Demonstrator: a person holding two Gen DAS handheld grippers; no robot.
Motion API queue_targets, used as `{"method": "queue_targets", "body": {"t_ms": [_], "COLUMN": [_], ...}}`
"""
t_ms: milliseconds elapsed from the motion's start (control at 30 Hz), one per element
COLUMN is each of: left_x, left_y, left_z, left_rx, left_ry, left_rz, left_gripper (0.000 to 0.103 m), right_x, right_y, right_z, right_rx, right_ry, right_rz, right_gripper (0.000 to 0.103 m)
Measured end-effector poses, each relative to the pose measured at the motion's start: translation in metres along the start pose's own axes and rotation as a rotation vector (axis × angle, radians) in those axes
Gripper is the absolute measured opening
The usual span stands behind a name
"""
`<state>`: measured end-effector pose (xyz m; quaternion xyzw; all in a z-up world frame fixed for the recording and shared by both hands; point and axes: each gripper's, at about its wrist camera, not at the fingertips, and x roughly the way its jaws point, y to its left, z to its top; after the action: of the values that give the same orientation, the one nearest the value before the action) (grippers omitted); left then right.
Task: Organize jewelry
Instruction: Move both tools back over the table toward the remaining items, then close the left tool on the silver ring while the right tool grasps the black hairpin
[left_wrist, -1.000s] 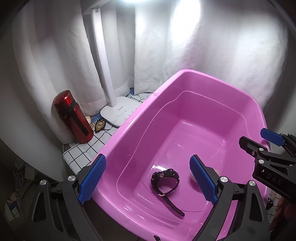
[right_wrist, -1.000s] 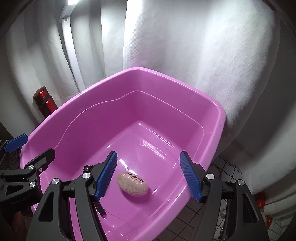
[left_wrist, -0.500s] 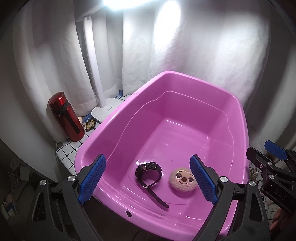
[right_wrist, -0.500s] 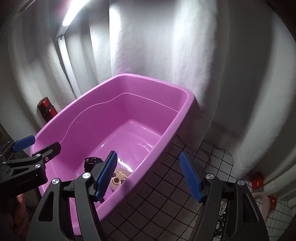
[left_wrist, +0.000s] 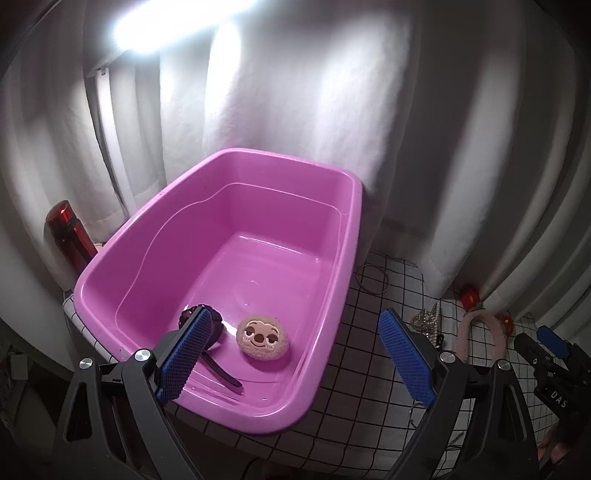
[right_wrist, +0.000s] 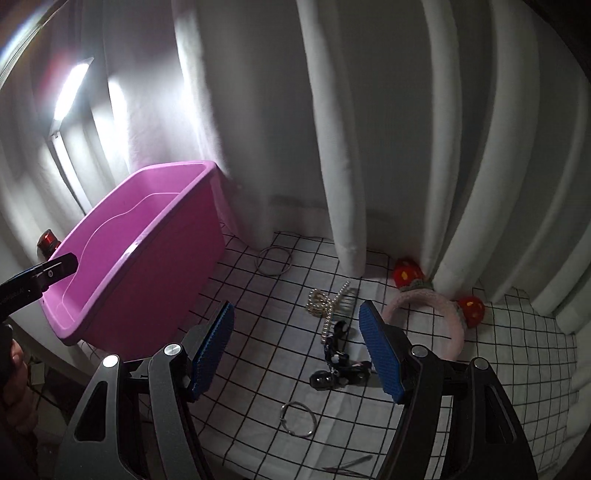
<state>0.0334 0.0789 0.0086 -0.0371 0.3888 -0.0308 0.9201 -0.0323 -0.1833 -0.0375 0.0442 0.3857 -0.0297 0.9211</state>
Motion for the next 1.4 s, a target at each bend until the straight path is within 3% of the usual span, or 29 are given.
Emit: {"method": "queue_targets", "body": {"t_ms": [233, 400, 867, 1100, 1400], "left_x": [0.008, 0.019, 0.089, 0.12, 0.143], "left_y": [-0.06, -0.096, -0.138, -0.141, -0.153], "left_z": [-0.02, -0.047, -0.128, -0.153, -0.168], "left_rx": [0.085, 0.151, 0.336, 0.408, 0.461], "left_ry": [0.037, 0.076, 0.245, 0.286, 0.311], "left_rz": [-0.082, -0.119, -0.179, -0.21, -0.267], "left_gripper": [0.09, 0.09, 0.09, 0.09, 0.09], "right_x": [-0.021, -0.023, 0.012, 0.028, 0.047], "right_y": [-0.08, -0.11, -0.081, -0.069, -0.053], "right_z": [-0.031, -0.058, -0.144, -0.175, -0.189], "right_rx": [0.132, 0.19, 0.224, 0.277, 0.32], "right_ry": [0.02, 0.045, 0.159, 0.2, 0.207], "right_rz": [-0.133, -0.141, -0.021, -0.032, -0.041], "right_gripper": [0.067, 0.067, 0.067, 0.067, 0.067]}}
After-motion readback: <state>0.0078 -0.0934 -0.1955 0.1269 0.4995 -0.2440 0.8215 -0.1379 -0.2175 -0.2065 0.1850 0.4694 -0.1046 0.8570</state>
